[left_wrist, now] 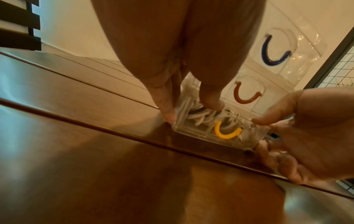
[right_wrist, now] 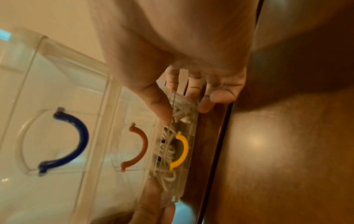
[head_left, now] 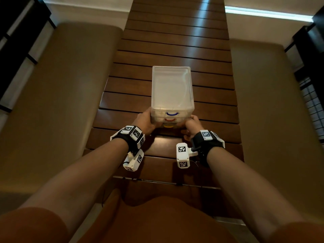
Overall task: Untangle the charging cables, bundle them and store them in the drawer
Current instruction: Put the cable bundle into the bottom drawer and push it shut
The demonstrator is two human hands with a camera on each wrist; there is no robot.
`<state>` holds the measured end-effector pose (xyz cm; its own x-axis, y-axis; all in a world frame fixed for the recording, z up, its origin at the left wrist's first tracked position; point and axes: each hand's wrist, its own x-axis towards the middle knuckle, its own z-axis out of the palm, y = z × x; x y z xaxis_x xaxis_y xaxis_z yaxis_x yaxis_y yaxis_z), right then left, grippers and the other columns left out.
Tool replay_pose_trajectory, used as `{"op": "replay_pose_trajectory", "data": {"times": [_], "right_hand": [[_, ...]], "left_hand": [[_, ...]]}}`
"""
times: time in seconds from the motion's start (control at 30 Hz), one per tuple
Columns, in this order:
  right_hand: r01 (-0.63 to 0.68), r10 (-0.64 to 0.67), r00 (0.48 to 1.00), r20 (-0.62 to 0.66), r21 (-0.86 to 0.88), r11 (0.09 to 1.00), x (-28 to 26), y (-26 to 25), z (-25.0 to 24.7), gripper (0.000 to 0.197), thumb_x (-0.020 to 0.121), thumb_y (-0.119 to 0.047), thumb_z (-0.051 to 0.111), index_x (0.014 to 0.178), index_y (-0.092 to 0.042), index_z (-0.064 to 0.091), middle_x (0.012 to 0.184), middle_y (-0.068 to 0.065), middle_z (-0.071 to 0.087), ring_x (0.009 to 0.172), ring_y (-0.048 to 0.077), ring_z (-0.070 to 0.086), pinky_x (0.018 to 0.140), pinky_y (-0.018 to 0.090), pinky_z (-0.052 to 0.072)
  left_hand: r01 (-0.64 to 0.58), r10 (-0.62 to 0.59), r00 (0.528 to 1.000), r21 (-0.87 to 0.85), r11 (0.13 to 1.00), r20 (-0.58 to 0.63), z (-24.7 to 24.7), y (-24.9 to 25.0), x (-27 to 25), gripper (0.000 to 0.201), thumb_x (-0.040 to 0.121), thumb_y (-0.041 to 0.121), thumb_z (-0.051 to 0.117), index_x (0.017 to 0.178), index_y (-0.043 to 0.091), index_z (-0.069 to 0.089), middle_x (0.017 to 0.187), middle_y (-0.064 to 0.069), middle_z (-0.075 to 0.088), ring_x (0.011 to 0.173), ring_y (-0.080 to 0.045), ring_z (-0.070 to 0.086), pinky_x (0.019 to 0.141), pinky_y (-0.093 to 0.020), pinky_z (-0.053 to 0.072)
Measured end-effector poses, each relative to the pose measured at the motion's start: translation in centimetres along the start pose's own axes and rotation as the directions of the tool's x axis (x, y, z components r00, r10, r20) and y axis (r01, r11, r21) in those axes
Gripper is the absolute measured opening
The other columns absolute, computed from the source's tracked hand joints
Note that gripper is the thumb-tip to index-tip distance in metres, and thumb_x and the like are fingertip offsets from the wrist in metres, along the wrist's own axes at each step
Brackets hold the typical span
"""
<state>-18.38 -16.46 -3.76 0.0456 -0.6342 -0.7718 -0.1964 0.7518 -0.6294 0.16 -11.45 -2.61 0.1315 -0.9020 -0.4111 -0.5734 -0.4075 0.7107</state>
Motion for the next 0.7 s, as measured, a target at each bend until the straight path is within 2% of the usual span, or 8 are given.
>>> {"op": "replay_pose_trajectory", "data": {"times": [0.13,0.3,0.37,0.4,0.47,0.5,0.57,0.7], "right_hand": [[-0.007,0.008,1.0,-0.013,0.058,0.998,-0.3,0.0,0.4,0.052,0.079,0.001,0.054,0.116,-0.036,0.047,0.113,0.006,0.066,0.092,0.023,0.057,0.064,0.031,0.043],[0.056,-0.049,0.996,-0.075,0.095,0.994,-0.4,0.3,1.0,0.055,0.079,0.003,0.049,0.122,-0.031,0.048,0.103,0.01,0.064,0.078,0.021,0.054,0.059,0.028,0.038],[0.141,-0.139,0.984,-0.11,0.01,0.99,-0.6,0.3,1.3,0.046,0.085,-0.001,0.048,0.123,-0.027,0.047,0.109,0.009,0.063,0.078,0.02,0.054,0.062,0.028,0.041],[0.206,-0.217,0.968,-0.126,-0.098,0.974,-0.6,0.3,1.5,0.041,0.089,-0.005,0.049,0.125,-0.024,0.047,0.117,0.009,0.06,0.084,0.021,0.055,0.067,0.029,0.041],[0.311,-0.374,0.919,-0.126,-0.351,0.883,-0.7,0.7,1.6,0.039,0.092,-0.014,0.053,0.13,-0.017,0.045,0.131,0.007,0.05,0.107,0.024,0.054,0.082,0.029,0.04],[0.336,-0.414,0.904,-0.111,-0.414,0.846,-0.7,0.9,1.5,0.041,0.093,-0.016,0.054,0.133,-0.016,0.044,0.134,0.007,0.047,0.116,0.025,0.051,0.088,0.029,0.04],[0.367,-0.436,0.896,-0.077,-0.423,0.829,-0.5,1.3,1.3,0.044,0.091,-0.015,0.057,0.133,-0.015,0.045,0.136,0.008,0.046,0.122,0.025,0.048,0.097,0.032,0.04],[0.362,-0.368,0.929,0.046,-0.337,0.869,-0.2,2.3,0.3,0.054,0.085,-0.013,0.062,0.133,-0.022,0.04,0.127,0.008,0.056,0.107,0.025,0.059,0.088,0.04,0.05]], "left_hand": [[0.005,-0.006,1.0,-0.018,1.0,-0.024,0.1,0.0,0.0,0.057,0.081,0.021,0.076,0.132,0.018,0.049,0.128,-0.008,0.061,0.117,-0.024,0.058,0.098,-0.036,0.049],[-0.015,0.014,1.0,-0.036,0.999,-0.027,0.2,-0.3,-0.4,0.06,0.081,0.021,0.076,0.133,0.018,0.047,0.128,-0.009,0.061,0.115,-0.025,0.06,0.099,-0.042,0.049],[-0.025,0.024,0.999,-0.034,0.999,-0.024,0.3,-0.4,-0.5,0.069,0.079,0.022,0.078,0.137,0.02,0.041,0.127,-0.009,0.062,0.114,-0.025,0.06,0.099,-0.042,0.049],[-0.03,0.029,0.999,-0.037,0.999,-0.024,0.4,-0.5,-0.6,0.076,0.076,0.021,0.08,0.139,0.021,0.038,0.127,-0.008,0.062,0.114,-0.025,0.06,0.099,-0.041,0.049],[-0.043,0.042,0.998,-0.038,0.998,-0.036,0.7,-0.6,-0.7,0.084,0.075,0.019,0.081,0.143,0.021,0.031,0.126,-0.008,0.062,0.112,-0.024,0.061,0.097,-0.039,0.05],[-0.049,0.048,0.998,-0.035,0.998,-0.047,0.8,-0.6,-0.7,0.084,0.076,0.019,0.08,0.144,0.02,0.03,0.126,-0.008,0.062,0.111,-0.024,0.062,0.096,-0.038,0.05],[-0.057,0.056,0.996,-0.01,0.998,-0.062,1.0,-0.7,-0.6,0.081,0.079,0.02,0.078,0.144,0.02,0.029,0.123,-0.009,0.064,0.109,-0.026,0.063,0.095,-0.041,0.051],[-0.065,0.068,0.997,0.079,0.995,-0.047,0.8,-1.0,-0.2,0.073,0.083,0.019,0.073,0.144,0.02,0.031,0.12,-0.01,0.064,0.109,-0.027,0.063,0.091,-0.038,0.05]]}}
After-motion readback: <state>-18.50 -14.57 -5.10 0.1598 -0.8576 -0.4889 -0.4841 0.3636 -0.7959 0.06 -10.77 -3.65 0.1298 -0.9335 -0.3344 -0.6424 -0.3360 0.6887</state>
